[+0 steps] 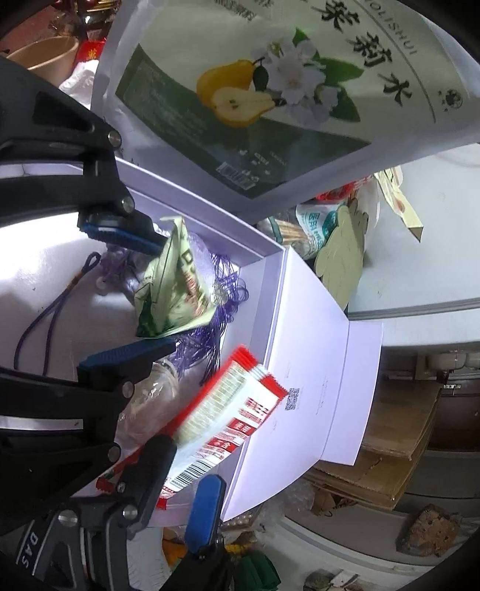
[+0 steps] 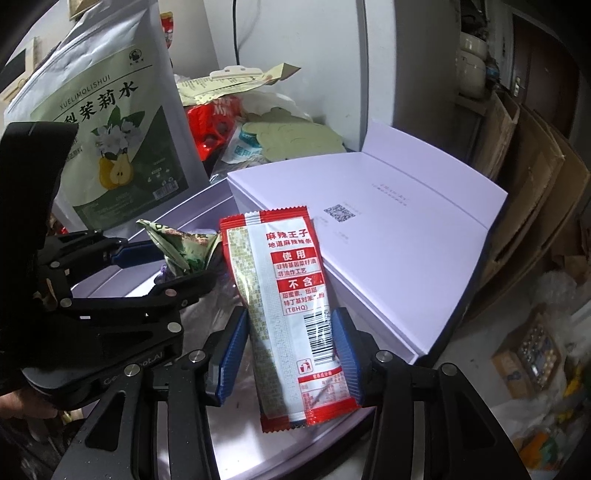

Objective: Organize soft objects
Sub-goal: 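Lower both packets into the white box and open both grippers, then move both tools back over the snack packets on the counter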

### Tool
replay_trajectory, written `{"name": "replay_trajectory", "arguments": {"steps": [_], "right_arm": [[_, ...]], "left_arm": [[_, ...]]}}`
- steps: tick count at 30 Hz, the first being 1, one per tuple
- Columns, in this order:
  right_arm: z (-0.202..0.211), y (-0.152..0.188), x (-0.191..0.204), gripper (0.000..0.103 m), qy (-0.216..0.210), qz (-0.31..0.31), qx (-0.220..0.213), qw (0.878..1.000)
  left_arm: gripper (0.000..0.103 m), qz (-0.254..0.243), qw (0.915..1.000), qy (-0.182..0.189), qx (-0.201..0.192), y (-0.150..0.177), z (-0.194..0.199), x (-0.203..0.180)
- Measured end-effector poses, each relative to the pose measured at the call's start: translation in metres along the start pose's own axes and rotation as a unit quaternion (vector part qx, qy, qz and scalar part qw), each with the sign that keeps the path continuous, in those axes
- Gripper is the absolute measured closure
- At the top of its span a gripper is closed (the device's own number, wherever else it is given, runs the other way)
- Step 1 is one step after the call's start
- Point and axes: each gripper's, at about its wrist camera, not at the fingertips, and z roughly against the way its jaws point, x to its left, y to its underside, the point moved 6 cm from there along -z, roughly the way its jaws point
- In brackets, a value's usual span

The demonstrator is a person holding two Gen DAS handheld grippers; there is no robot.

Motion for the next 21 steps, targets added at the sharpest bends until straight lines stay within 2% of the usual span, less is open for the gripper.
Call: {"name": "replay_trajectory", "arguments": {"steps": [2, 4, 12, 21], "right_arm": [[0.007, -0.001, 0.000, 0.055, 0.000, 0.000, -0.006, 1.000], [0.014, -0.002, 0.000, 0.050, 0.006, -0.001, -0.012, 1.000], [0.043, -0.006, 0.001, 0.048, 0.030, -0.008, -0.033, 0.999], [0.100, -0.018, 0.025, 0.048, 0.048, 0.006, -0.085, 0.995]], "left_arm": [[0.036, 0.004, 1.0000, -0.007, -0.004, -0.001, 0.004, 0.002], [0.028, 0.008, 0.9997, -0.019, -0.011, -0.003, 0.012, 0.006], [0.028, 0.026, 0.9983, -0.016, -0.050, -0.010, 0.054, 0.016], [0.028, 0.029, 0.9934, -0.013, -0.110, -0.015, 0.115, 0.021]]}}
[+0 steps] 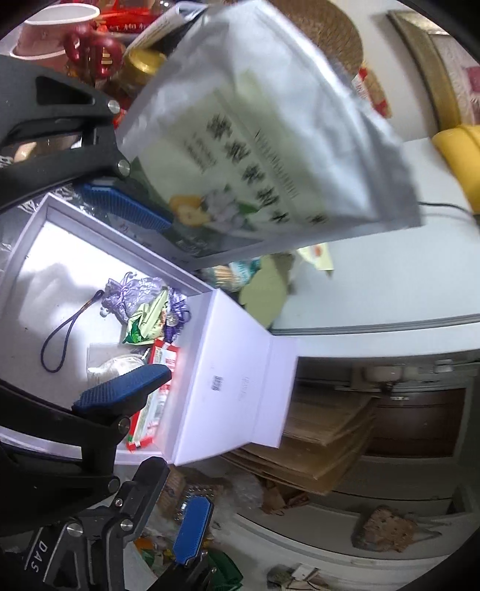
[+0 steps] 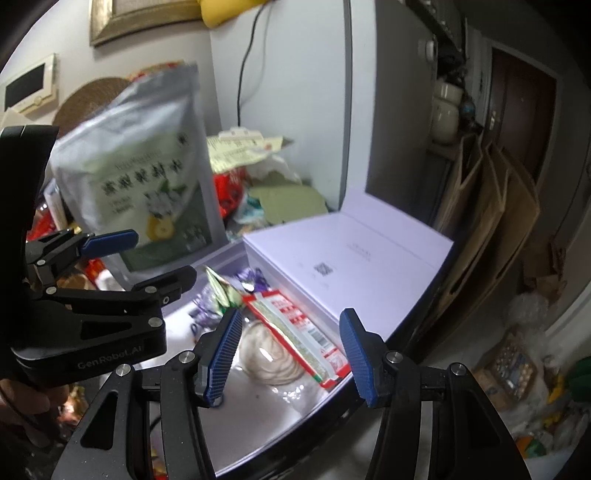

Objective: Organize soft objects
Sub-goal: 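Move both tools back over the snack packets on the counter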

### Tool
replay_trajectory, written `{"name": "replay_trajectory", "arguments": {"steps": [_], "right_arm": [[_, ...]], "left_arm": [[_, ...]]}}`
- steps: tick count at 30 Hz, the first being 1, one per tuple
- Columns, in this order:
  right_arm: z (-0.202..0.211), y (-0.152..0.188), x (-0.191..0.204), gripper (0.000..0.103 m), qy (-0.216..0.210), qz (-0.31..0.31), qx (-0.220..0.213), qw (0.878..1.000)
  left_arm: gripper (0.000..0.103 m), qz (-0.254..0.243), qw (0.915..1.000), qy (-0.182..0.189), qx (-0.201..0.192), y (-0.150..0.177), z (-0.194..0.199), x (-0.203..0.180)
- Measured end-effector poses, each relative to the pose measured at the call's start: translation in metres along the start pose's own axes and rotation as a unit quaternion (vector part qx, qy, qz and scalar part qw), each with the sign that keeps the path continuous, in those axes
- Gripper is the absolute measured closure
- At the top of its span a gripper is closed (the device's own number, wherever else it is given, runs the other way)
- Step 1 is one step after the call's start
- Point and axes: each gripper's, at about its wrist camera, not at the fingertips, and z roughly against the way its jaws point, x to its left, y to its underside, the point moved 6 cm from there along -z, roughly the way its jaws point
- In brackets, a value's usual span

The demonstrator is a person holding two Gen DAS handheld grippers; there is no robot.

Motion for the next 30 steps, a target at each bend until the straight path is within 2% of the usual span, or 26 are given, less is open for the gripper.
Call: {"name": "replay_trajectory", "arguments": {"steps": [9, 14, 22, 30], "right_arm": [[0.059, -0.018, 0.020, 0.048, 0.006, 0.008, -0.057, 0.998], [0.093, -0.022, 0.032, 0.048, 0.002, 0.011, -0.086, 0.996], [0.142, -0.014, 0.052, 0.038, -0.001, 0.017, -0.132, 0.991], [0.181, 0.000, 0.065, 0.023, -0.008, 0.017, -0.163, 0.986]], "left_arm": [[0.028, 0.002, 0.9978, -0.003, -0.067, -0.016, 0.073, 0.012], [0.027, 0.005, 0.9955, 0.003, -0.094, -0.014, 0.110, 0.015], [0.012, 0.007, 0.9911, 0.006, -0.133, -0.001, 0.165, 0.019], [0.012, 0.002, 0.9875, 0.008, -0.157, 0.019, 0.204, 0.018]]}}
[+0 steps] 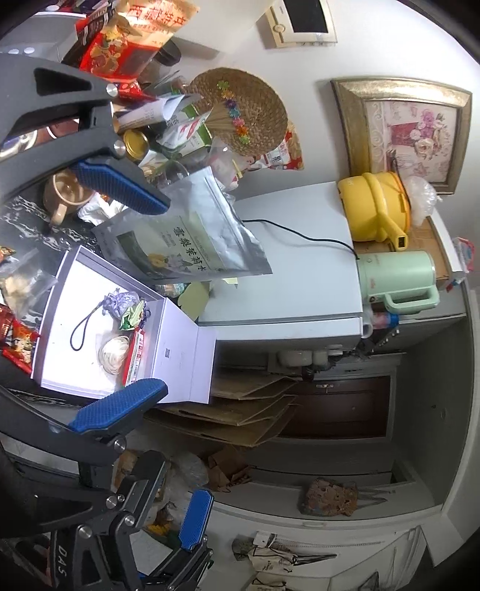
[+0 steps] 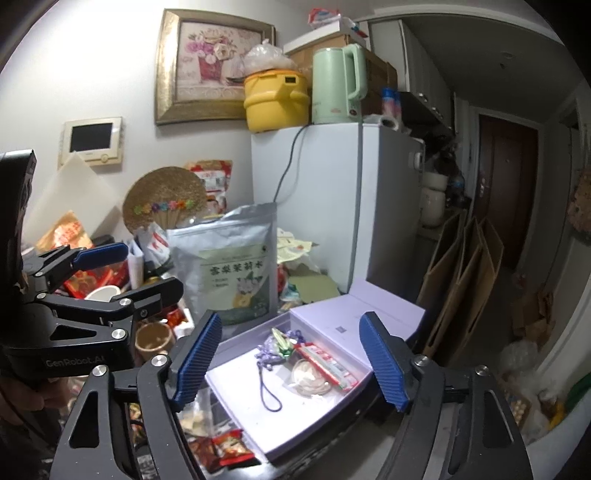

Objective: Organize soft objects
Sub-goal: 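Move both tools back over the snack packets on the counter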

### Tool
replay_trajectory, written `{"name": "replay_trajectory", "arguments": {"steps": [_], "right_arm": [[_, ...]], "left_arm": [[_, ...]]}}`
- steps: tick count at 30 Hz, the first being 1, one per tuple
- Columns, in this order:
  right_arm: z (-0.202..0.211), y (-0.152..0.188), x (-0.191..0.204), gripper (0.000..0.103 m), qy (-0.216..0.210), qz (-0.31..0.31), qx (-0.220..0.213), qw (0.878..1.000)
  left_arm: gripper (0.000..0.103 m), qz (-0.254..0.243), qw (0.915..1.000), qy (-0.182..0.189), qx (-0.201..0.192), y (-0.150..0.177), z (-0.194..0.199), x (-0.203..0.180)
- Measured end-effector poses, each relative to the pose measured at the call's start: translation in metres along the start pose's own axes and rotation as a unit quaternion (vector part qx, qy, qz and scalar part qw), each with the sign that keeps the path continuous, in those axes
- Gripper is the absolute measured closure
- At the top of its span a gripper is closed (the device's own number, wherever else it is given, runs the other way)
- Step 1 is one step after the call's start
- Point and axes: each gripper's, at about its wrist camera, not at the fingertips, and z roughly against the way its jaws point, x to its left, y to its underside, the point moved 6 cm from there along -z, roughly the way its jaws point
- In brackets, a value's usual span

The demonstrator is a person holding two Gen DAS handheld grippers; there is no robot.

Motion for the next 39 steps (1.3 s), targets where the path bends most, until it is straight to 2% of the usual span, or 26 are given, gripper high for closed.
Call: {"name": "replay_trajectory", "arguments": {"steps": [4, 8, 18, 24, 39], "right_arm": [[0.015, 0.006, 0.007, 0.018, -0.009, -0.003, -0.007, 1.000], [0.024, 0.016, 0.015, 0.018, -0.016, 0.002, -0.010, 1.000], [0.038, 0.054, 0.040, 0.017, -0.022, 0.024, -0.006, 0.999], [0.038, 0.079, 0.056, 0.017, -0.029, 0.025, 0.005, 0.999], [0.011, 0.152, 0.078, 0.017, -0.063, 0.005, 0.058, 0.996]], "left_arm": [[0.000, -0.004, 0.9999, -0.003, -0.011, 0.008, 0.017, 0.001], [0.001, -0.004, 0.9999, -0.010, -0.013, 0.023, 0.030, 0.003], [0.001, 0.014, 0.9997, 0.001, 0.022, 0.072, 0.040, 0.006], [0.001, 0.026, 0.9988, -0.005, 0.041, 0.102, 0.044, 0.011], [0.001, 0.083, 0.9904, -0.017, 0.109, 0.175, 0.024, 0.031]]}}
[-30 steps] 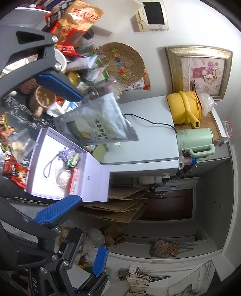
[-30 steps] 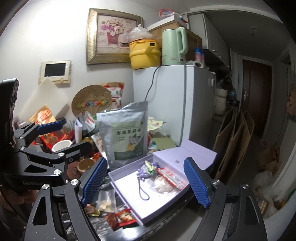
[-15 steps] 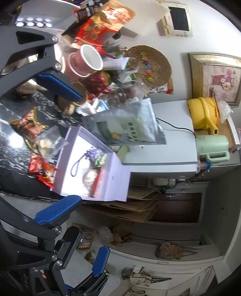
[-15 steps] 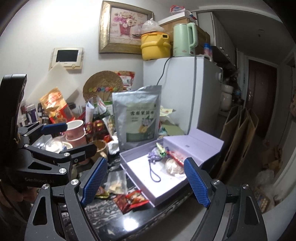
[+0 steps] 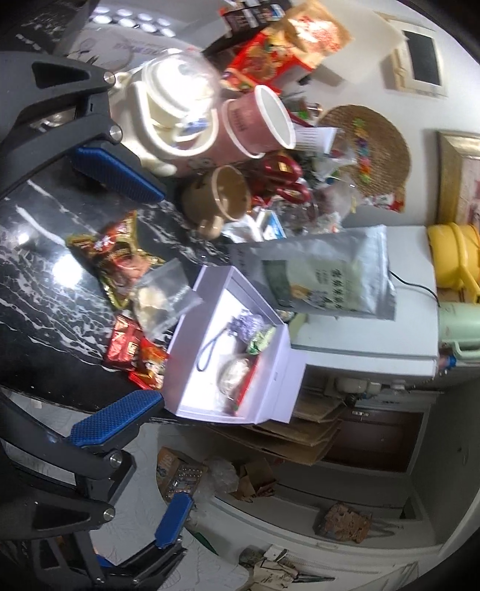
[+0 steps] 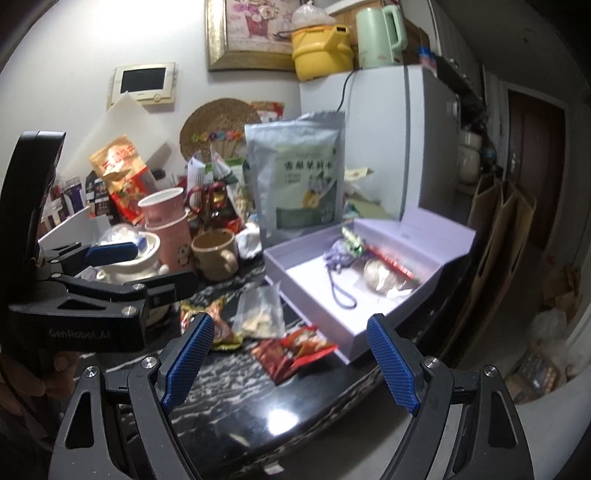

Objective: Organize soft objects
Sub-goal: 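Move both tools back over the snack packets on the counter, then grasp the brown-gold bag with the left gripper while the right grasps the dark red packet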

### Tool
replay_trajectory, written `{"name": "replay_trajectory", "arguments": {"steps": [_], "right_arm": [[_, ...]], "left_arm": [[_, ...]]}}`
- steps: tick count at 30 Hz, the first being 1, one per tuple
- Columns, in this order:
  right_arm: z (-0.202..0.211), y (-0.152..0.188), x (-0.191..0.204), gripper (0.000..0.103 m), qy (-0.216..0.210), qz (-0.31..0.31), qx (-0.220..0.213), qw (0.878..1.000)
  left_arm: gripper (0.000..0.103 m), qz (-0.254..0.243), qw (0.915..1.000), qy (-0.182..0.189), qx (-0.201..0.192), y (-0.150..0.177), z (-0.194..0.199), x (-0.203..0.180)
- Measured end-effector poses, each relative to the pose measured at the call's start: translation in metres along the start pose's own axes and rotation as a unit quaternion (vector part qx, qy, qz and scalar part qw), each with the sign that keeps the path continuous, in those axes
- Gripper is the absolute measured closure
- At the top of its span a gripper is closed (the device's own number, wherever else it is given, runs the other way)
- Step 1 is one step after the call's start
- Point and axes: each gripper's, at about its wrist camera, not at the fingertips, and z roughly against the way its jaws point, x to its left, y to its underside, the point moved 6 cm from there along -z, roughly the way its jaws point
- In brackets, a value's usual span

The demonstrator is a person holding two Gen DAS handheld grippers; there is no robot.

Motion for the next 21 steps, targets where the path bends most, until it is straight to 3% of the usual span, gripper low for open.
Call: {"name": "replay_trajectory", "arguments": {"steps": [13, 21], "right_arm": [[-0.043, 0.056, -0.006, 0.017, -0.016, -0.035, 0.067, 0.997], [-0.073, 0.071, -0.019, 0.017, -0.008, -0.047, 0.094, 0.994]], "left_arm": [[0.001, 0.064, 0.9958, -0.005, 0.065, 0.041, -0.053, 0.021], [0.001, 0.101, 0.9892, -0.027, 0.102, 0.054, -0.091, 0.039]]}}
